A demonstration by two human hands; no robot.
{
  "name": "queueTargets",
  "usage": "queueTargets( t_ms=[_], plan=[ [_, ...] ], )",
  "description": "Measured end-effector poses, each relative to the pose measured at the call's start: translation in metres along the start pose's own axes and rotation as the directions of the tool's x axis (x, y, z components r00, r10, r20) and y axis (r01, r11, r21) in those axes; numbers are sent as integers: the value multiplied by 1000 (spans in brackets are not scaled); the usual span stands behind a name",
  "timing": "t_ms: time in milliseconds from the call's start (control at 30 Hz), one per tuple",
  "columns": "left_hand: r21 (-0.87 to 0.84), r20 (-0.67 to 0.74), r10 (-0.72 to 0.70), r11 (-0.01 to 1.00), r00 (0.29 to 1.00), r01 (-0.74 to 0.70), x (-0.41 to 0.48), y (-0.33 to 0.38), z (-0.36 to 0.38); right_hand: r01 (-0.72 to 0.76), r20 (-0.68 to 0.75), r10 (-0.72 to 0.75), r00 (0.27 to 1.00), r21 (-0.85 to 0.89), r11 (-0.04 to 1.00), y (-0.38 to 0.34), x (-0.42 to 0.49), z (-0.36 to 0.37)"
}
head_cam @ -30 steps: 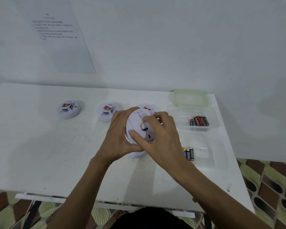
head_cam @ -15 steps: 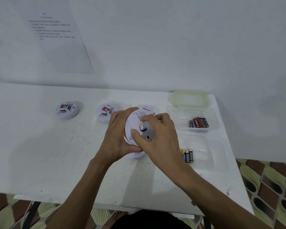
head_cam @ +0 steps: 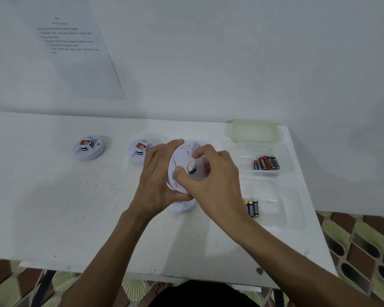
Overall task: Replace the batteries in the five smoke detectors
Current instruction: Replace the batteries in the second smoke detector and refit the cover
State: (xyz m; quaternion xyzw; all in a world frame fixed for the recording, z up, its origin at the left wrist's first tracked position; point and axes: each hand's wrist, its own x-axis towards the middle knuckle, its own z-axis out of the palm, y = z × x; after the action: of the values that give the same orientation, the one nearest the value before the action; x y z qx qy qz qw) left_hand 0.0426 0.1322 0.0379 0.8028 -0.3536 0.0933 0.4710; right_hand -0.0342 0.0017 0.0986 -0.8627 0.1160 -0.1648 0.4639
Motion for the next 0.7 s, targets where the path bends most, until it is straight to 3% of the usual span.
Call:
queueTargets(
  t_ms=[233,367,467,600,700],
  plan=[
    [16,12,133,991,991,-134,10,6,-9,21,182,-40,982,106,994,7,24,-21],
    [137,-9,106,985,994,-104,13,8,-7,66,238,-94,967,123,990,24,30,-28],
    [186,18,-23,982,1000,19,9,13,-12,16,240,-60,969,179,984,32,29,-29],
    [-57,47,-4,998,999,7,4,12,-8,-71,308,-10,951,252,965,33,23,-34],
    [-85,51,-40,995,998,44,7,15,-10,-151,379,7,925,351,924,29,17,-39]
  ],
)
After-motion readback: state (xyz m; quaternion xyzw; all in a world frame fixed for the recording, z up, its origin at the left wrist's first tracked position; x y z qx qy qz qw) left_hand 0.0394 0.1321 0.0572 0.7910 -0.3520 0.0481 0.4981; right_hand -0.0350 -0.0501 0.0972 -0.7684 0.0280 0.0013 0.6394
